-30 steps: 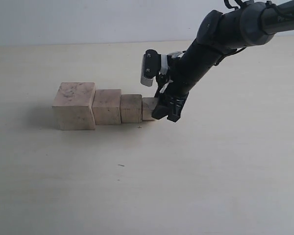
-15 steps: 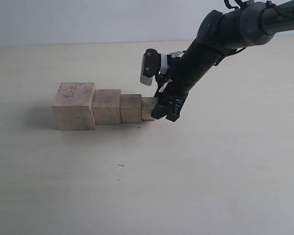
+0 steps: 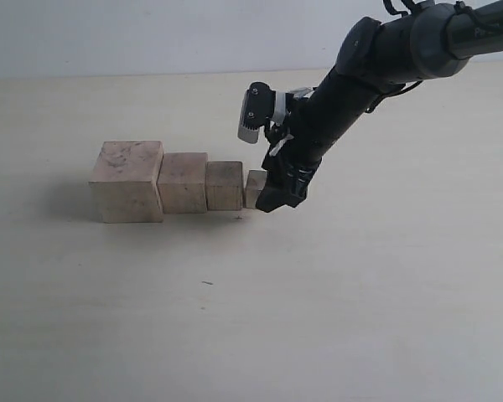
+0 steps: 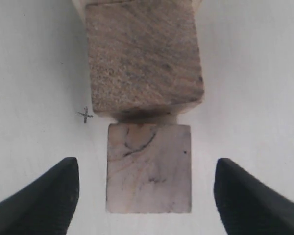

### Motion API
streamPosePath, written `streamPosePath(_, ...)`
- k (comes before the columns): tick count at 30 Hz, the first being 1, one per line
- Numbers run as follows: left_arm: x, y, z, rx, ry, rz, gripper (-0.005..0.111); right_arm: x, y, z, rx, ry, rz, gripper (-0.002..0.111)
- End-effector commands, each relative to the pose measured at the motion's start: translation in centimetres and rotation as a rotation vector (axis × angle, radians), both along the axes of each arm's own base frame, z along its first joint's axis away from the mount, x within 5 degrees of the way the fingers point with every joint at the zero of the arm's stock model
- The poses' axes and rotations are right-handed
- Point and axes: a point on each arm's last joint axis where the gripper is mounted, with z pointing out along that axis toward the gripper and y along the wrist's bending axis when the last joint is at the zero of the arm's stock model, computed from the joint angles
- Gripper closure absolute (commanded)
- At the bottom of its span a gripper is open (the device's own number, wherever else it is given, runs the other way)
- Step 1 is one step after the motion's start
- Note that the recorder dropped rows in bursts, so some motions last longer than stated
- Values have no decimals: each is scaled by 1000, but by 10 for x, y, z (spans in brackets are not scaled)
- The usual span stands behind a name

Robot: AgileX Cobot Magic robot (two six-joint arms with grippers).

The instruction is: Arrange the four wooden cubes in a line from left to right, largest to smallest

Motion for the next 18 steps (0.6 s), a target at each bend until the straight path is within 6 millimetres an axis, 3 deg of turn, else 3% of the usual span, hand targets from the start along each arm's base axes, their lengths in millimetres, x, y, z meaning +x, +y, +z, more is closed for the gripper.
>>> streamPosePath(1,0,0,2,1,-19,2,107,0,0,6,8,21,-63,35)
streamPosePath(10,0,0,2,1,-19,2,107,0,-12,42,-74,9,-249,39)
streamPosePath(14,0,0,2,1,-19,2,107,-3,-19,55,-121,11,-306,52)
streamPosePath(18,0,0,2,1,-19,2,107,-6,-20,48,-156,63,-296,69)
